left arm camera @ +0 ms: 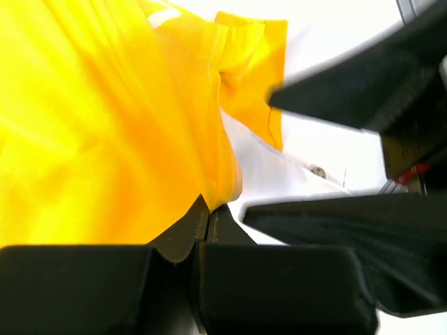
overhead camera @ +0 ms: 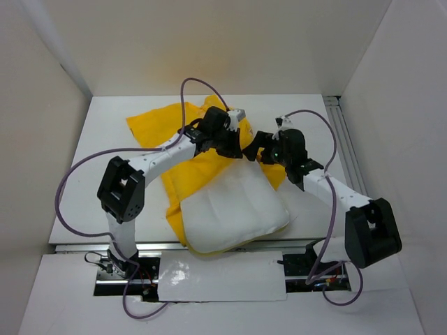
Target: Put the pillow into the pillowcase
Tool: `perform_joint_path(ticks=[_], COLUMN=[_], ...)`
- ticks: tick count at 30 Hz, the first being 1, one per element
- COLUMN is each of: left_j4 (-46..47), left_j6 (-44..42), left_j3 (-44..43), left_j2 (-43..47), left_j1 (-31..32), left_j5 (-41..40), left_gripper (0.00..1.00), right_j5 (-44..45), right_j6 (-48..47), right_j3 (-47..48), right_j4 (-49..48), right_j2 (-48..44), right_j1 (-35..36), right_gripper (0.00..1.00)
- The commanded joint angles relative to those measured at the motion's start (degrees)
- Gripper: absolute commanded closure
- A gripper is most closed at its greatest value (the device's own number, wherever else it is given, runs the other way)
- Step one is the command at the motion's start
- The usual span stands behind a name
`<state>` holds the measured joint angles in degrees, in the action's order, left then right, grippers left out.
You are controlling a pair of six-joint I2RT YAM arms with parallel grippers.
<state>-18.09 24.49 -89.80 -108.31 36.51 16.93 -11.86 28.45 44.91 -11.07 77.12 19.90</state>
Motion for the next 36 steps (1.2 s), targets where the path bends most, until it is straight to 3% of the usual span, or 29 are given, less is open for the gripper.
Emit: perform_joint_path(ticks=[1, 3, 7, 16, 18, 19, 20, 21, 29, 36], left_j4=[-3.3, -3.9, -3.3, -2.2, -2.7, -2.7, -2.7, -2.7, -9.5, -13.2], left_j6=[-0.1, -0.1, -0.7, -3.0, -3.7, -3.7, -3.7, -4.4, -5.0, -8.1], left_j3=[-4.7, -5.2, -3.1, -3.8, -3.8, -3.8, -4.3, -4.3, -15.2, -23.1], left_j2=[-2.2, -3.0, -2.4, 1.6, 2.4, 2.4, 3.3, 4.2, 7.0, 10.8], left_j1=[0.2, -0.3, -0.3, 0.8, 1.3, 1.9, 1.9, 1.9, 3.1, 9.7], left_j5=[-0.1, -0.1, 1.0, 1.0, 1.0, 1.8, 1.8, 1.8, -2.7, -4.2], left_gripper=[1.00, 1.00, 1.00, 1.00, 1.00, 1.00, 1.00, 1.00, 1.00, 1.00], right_j5=[-1.8, -1.8, -2.8, -13.5, -13.5, -13.5, -14.1, -14.1, -11.2, -11.0], right_j6=[-6.6, -8.2, -10.7, -14.0, -15.2, -15.2, -15.2, -15.7, -14.5, -14.0], right_j3=[1.6, -0.2, -5.7, -12.0, -12.9, -12.9, -12.9, -11.1, -3.4, -4.5], right_j4=[19.2, 23.2, 27.1, 19.1, 13.9, 12.4, 9.4, 8.4, -2.4, -15.9], right_j2=[-4.4, -9.0, -14.4, -10.4, -8.8, -8.0, -8.0, -8.0, -23.4, -26.2], right_j1=[-1.6, -1.6, -1.6, -1.6, -0.1, -0.1, 0.7, 1.5, 4.4, 6.1], right_gripper=[0.07, 0.00, 0.00, 0.00, 0.17, 0.29, 0.48, 0.99, 1.00, 1.00])
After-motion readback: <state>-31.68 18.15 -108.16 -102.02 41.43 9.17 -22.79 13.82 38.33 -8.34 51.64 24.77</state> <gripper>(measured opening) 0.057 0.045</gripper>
